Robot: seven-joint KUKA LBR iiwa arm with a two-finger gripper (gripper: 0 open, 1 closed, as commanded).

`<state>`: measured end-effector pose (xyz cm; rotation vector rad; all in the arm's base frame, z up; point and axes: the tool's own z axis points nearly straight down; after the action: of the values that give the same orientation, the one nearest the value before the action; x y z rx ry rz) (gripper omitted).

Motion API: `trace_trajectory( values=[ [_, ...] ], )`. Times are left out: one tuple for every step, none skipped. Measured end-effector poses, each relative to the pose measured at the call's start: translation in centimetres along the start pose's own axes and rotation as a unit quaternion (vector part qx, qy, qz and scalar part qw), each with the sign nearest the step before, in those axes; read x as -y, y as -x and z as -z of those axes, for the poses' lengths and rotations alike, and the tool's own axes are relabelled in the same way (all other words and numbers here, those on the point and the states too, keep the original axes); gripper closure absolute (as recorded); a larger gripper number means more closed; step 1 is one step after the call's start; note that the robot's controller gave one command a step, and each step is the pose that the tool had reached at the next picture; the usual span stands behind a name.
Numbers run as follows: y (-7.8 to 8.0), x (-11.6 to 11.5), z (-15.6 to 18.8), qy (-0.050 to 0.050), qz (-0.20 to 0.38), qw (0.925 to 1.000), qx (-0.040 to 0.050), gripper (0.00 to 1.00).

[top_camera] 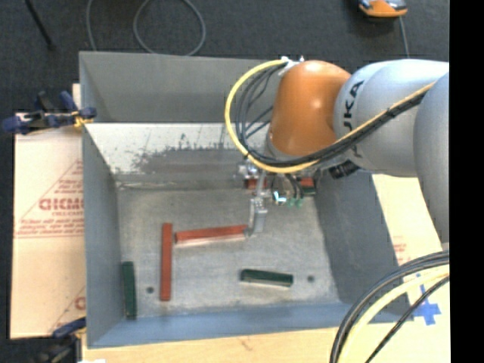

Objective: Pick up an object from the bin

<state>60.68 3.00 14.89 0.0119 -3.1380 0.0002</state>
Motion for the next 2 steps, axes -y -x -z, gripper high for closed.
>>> trace_trajectory(
  values=[
    [-4.71, 1.65, -8.08, 0.0, 0.056, 0.9985, -0.0003, 0.0],
    [-4.47, 1.61, -7.84, 0.0, 0.055, 0.9985, 0.0033, 1.0]
  ],
)
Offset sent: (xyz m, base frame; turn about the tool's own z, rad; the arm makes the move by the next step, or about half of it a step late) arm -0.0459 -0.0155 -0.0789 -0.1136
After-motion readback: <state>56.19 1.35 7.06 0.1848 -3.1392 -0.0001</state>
